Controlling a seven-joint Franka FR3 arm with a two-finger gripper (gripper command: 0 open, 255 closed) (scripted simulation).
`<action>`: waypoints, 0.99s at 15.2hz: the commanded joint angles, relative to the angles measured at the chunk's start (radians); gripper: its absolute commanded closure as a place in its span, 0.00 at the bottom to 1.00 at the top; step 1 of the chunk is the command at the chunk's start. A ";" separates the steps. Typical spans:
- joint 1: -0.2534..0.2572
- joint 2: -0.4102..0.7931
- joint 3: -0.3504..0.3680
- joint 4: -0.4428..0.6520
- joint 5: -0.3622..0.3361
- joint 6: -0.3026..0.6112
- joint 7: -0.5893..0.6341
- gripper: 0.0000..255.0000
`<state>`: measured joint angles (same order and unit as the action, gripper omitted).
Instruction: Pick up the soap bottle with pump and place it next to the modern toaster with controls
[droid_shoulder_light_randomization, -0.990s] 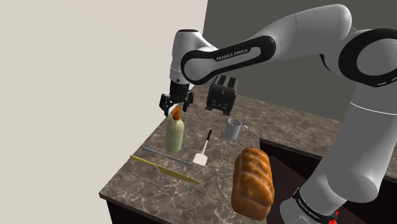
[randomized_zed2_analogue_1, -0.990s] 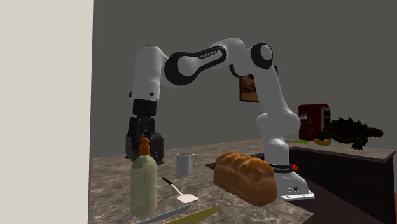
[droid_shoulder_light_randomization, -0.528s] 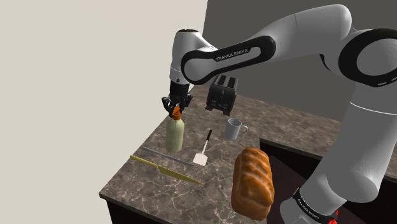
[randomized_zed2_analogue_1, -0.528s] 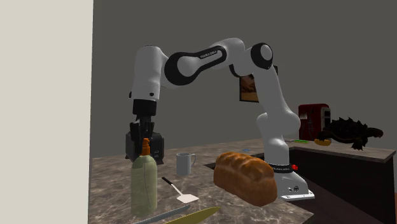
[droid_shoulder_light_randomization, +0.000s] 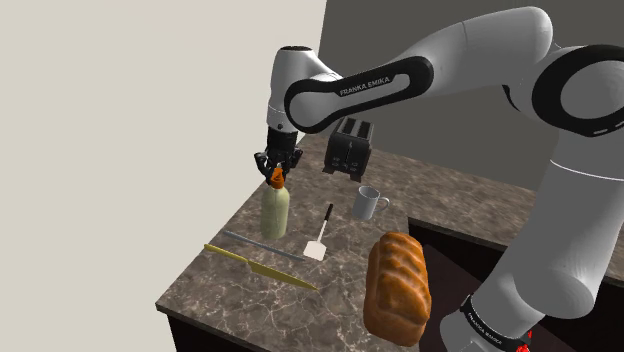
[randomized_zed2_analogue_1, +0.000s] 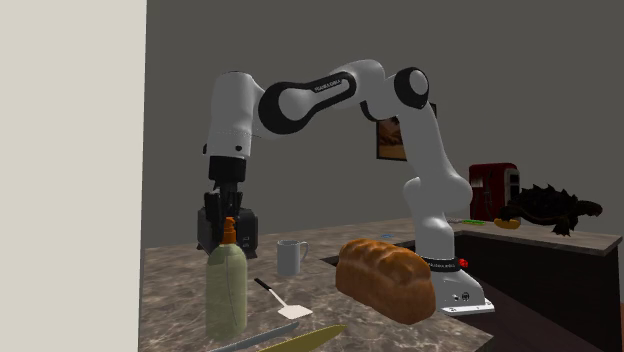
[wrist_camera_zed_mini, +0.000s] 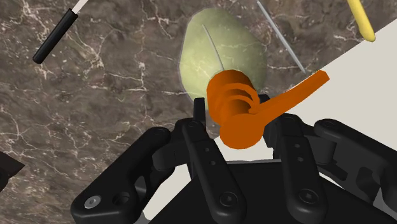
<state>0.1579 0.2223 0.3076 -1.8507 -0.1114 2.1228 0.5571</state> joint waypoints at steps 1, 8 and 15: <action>0.000 -0.004 0.001 0.008 0.002 -0.012 -0.001 1.00; -0.001 -0.031 0.004 0.069 0.015 -0.098 -0.012 1.00; -0.002 -0.048 0.006 0.142 0.024 -0.187 -0.019 1.00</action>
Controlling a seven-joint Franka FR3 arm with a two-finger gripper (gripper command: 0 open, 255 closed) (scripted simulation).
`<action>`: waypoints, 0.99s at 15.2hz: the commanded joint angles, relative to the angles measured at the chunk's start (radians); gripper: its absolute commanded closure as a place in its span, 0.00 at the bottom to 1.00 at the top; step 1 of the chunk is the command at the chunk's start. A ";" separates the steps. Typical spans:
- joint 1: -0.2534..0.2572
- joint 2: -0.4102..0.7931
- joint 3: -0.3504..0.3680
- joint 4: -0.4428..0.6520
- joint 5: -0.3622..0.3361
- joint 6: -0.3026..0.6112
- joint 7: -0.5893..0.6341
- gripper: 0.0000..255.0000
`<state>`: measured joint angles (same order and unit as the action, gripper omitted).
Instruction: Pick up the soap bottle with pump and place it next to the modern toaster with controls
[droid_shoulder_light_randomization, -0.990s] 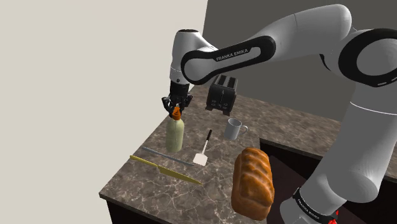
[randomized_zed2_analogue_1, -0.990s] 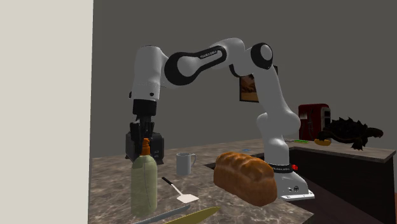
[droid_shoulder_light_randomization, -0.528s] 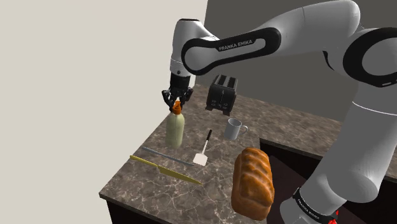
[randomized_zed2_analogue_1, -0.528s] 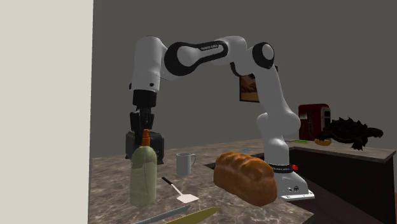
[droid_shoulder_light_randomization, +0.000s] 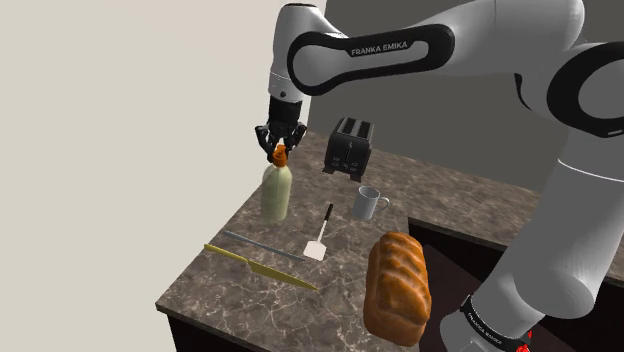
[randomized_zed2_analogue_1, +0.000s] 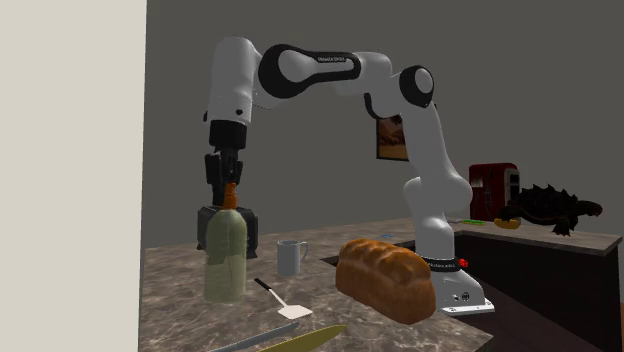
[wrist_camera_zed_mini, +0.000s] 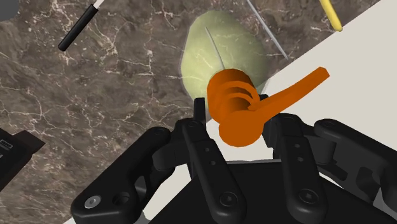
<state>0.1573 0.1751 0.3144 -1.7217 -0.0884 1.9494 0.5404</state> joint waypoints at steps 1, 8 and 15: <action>-0.001 -0.002 0.000 0.024 0.002 -0.026 -0.003 1.00; 0.001 -0.007 0.002 0.113 0.005 -0.119 -0.008 1.00; 0.006 0.001 0.004 0.218 0.004 -0.216 -0.010 1.00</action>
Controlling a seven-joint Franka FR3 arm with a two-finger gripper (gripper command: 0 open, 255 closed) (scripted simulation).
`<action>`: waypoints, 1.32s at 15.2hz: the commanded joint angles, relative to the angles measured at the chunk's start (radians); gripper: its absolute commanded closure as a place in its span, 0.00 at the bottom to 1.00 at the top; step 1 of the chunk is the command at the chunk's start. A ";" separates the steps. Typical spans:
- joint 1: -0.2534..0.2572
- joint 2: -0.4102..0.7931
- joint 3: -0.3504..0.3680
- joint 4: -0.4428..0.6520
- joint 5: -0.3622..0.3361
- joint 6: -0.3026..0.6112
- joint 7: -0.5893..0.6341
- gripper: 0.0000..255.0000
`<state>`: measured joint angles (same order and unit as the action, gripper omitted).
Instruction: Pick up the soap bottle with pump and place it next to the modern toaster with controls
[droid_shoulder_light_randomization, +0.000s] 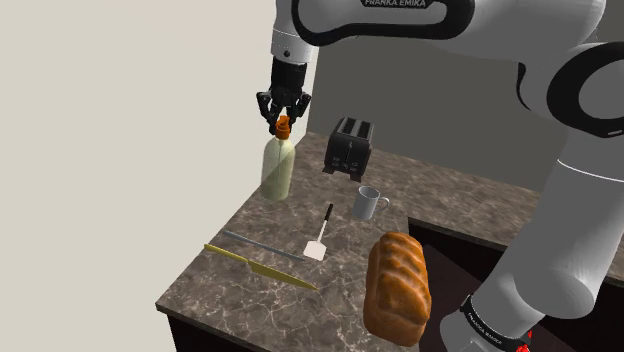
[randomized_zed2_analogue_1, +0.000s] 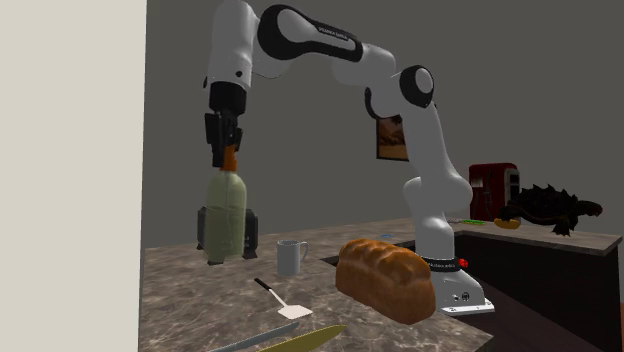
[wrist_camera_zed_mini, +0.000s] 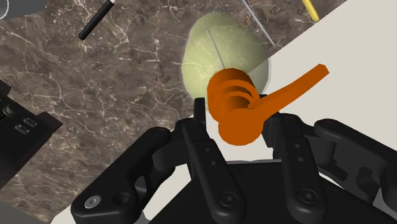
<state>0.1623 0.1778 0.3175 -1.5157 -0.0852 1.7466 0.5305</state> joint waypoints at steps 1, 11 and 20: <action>0.001 0.001 0.001 0.028 0.000 -0.027 0.000 1.00; 0.016 0.043 0.005 0.220 -0.014 -0.180 0.002 1.00; 0.046 0.123 0.009 0.462 -0.043 -0.344 0.006 1.00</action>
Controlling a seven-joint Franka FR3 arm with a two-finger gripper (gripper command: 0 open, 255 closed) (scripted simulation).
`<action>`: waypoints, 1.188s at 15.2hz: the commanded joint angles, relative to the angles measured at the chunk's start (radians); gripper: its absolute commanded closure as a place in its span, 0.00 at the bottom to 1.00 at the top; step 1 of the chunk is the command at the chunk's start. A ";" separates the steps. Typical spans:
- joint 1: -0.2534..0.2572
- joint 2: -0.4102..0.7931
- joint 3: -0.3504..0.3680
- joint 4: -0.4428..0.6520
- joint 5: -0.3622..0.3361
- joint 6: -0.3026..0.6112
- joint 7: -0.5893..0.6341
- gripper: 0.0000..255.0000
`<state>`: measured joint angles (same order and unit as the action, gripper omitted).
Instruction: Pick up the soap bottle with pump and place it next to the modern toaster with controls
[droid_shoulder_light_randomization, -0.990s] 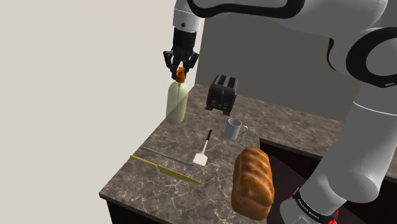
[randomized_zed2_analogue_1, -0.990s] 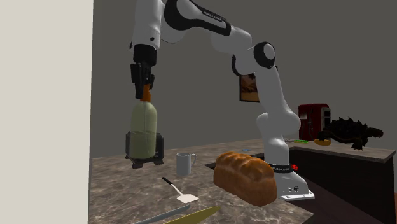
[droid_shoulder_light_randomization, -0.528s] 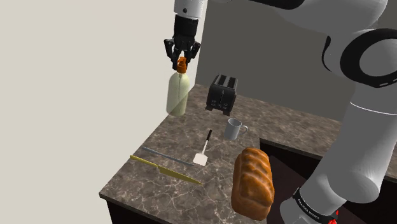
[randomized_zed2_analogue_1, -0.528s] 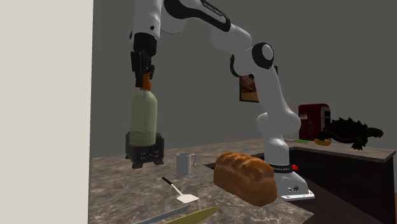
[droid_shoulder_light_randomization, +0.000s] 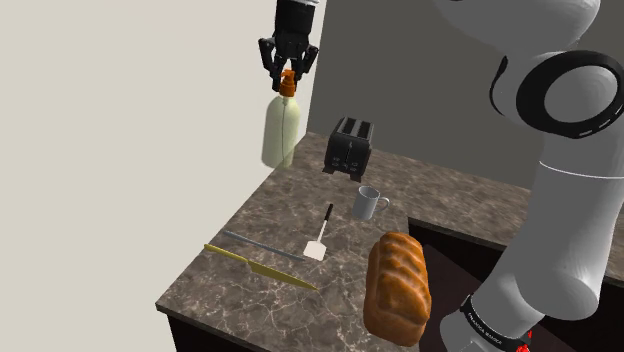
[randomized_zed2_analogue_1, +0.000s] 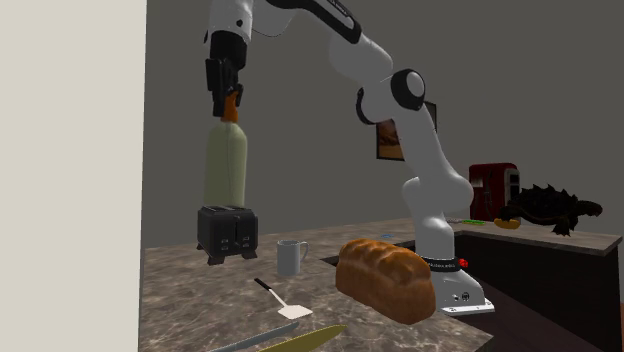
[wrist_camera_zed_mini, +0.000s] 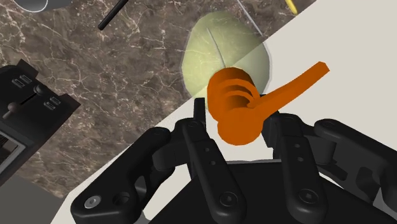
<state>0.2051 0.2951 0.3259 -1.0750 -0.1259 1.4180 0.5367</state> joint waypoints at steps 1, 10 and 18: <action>0.008 0.019 0.001 0.055 -0.007 -0.037 0.001 1.00; 0.048 0.138 -0.004 0.358 -0.053 -0.222 -0.020 1.00; -0.176 -0.110 -0.042 -0.012 0.055 -0.087 -0.204 1.00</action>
<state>0.0520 0.2107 0.2914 -1.0472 -0.0836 1.3150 0.3576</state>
